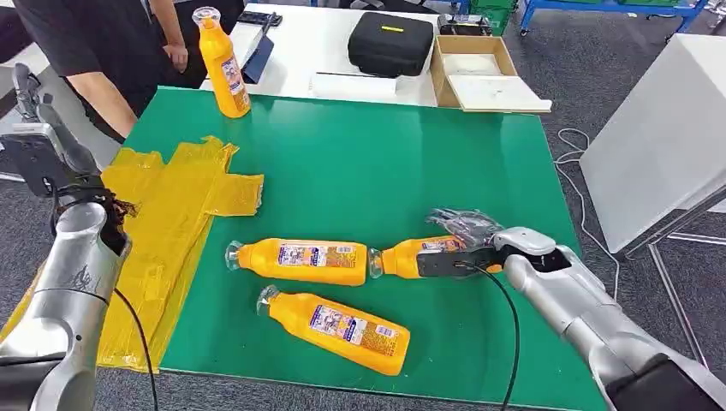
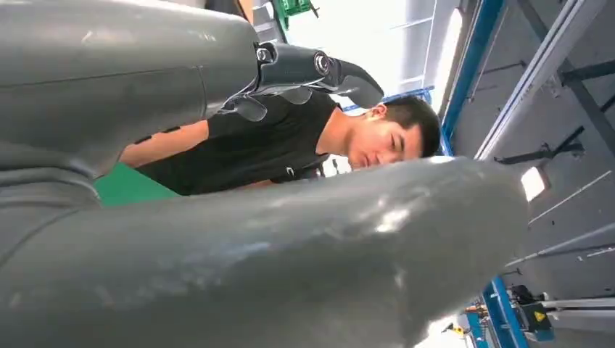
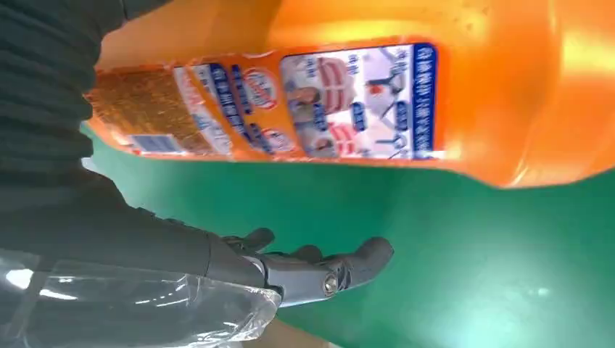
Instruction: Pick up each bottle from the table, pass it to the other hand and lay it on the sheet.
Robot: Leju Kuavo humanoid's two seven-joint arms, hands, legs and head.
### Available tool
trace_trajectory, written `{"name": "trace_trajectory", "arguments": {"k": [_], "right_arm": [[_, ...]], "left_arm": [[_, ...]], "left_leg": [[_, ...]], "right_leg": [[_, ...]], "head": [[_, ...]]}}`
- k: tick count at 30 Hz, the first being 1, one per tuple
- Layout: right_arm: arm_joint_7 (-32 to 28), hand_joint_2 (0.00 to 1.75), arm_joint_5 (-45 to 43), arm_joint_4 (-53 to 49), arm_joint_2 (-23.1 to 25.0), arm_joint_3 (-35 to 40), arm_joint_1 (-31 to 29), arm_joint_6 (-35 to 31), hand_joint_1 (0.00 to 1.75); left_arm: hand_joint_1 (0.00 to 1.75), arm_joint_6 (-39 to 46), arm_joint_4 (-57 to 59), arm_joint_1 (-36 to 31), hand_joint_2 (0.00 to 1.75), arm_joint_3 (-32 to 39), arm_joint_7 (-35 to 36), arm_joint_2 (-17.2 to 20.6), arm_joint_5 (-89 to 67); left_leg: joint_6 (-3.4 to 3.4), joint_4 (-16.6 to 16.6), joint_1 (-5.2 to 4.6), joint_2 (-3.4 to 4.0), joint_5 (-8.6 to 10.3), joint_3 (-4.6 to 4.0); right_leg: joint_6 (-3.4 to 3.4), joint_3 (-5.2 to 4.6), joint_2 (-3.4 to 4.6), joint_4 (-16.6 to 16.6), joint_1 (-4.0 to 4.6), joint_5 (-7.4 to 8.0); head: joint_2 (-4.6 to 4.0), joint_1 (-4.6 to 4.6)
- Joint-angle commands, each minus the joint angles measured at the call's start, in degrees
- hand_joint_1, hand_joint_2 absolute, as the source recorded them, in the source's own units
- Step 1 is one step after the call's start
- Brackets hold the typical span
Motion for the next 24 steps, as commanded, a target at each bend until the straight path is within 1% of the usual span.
{"name": "trace_trajectory", "arguments": {"k": [1,5,8,12,13,16,19,22,23,24], "right_arm": [[1.22,1.75,1.05,14.12,3.88,7.83,-5.87,0.71,0.0],[0.84,1.75,0.63,15.26,2.81,8.29,-5.86,2.44,0.0],[1.34,1.75,0.72,15.66,2.28,8.93,-5.52,3.08,0.0],[3.12,1.75,0.9,16.65,1.5,9.13,-3.99,2.06,0.0],[3.12,1.75,0.9,16.76,1.31,9.15,-3.78,2.02,0.0],[3.12,1.75,0.9,16.76,1.31,9.15,-3.78,2.02,0.0],[3.12,1.75,0.9,16.76,1.31,9.15,-3.78,2.02,0.0],[3.12,1.75,0.9,16.76,1.31,9.15,-3.78,2.02,0.0],[2.97,1.75,1.02,16.72,1.22,9.34,-3.77,2.24,0.0],[2.93,1.75,1.06,16.55,1.15,9.33,-3.6,1.7,0.05]], "left_arm": [[0.0,0.49,6.51,-5.46,0.0,0.66,0.15,-1.84,0.36],[0.0,0.54,8.68,-7.42,0.0,0.2,0.15,-2.82,0.36],[0.0,0.69,9.08,-7.86,0.0,-0.2,0.15,-3.37,0.35],[0.0,0.91,9.74,-8.43,0.0,-0.32,0.15,-3.69,0.64],[0.0,0.93,9.76,-8.46,0.0,-0.3,0.15,-3.71,0.67],[0.0,0.93,9.76,-8.46,0.0,-0.3,0.15,-3.71,0.67],[0.0,0.93,9.76,-8.46,0.0,-0.3,0.15,-3.71,0.67],[0.0,0.93,9.76,-8.46,0.0,-0.3,0.15,-3.71,0.67],[0.0,0.64,10.45,-8.88,0.0,-0.19,0.15,-3.67,0.97],[0.0,0.47,10.67,-9.1,0.0,-0.1,0.15,-3.65,1.18]], "left_leg": [[-0.27,0.1,0.05,-0.03,-0.06,0.1],[-0.16,0.06,0.04,-0.13,0.01,0.01],[-0.23,0.11,0.05,-0.14,-0.02,0.06],[-0.14,0.06,0.04,-0.15,0.02,0.05],[-0.23,0.09,0.05,-0.21,0.0,0.11],[-0.13,0.05,0.03,-0.14,0.03,0.05],[-0.25,0.09,0.06,-0.13,0.0,0.12],[-0.16,0.06,0.03,-0.13,0.04,0.08],[-0.26,0.09,0.05,-0.16,0.01,0.13],[-0.35,0.1,0.07,-0.18,0.0,0.19]], "right_leg": [[-0.17,0.11,-0.07,0.1,0.05,-0.08],[-0.08,0.05,-0.13,0.04,0.04,-0.05],[-0.11,0.12,-0.16,0.07,0.05,-0.08],[-0.03,0.1,-0.16,0.0,0.05,-0.01],[-0.08,0.17,-0.23,0.03,0.05,-0.06],[-0.02,0.07,-0.14,-0.02,0.04,0.01],[-0.09,0.16,-0.15,0.01,0.07,-0.02],[-0.04,0.08,-0.14,0.0,0.05,0.01],[-0.1,0.15,-0.18,0.02,0.07,-0.03],[-0.14,0.21,-0.21,0.03,0.08,-0.05]], "head": [[0.0,0.0],[0.0,0.02],[0.0,0.02],[0.0,0.02],[0.0,0.0],[0.0,0.0],[0.0,0.0],[0.0,0.0],[0.0,0.0],[0.0,0.0]]}}
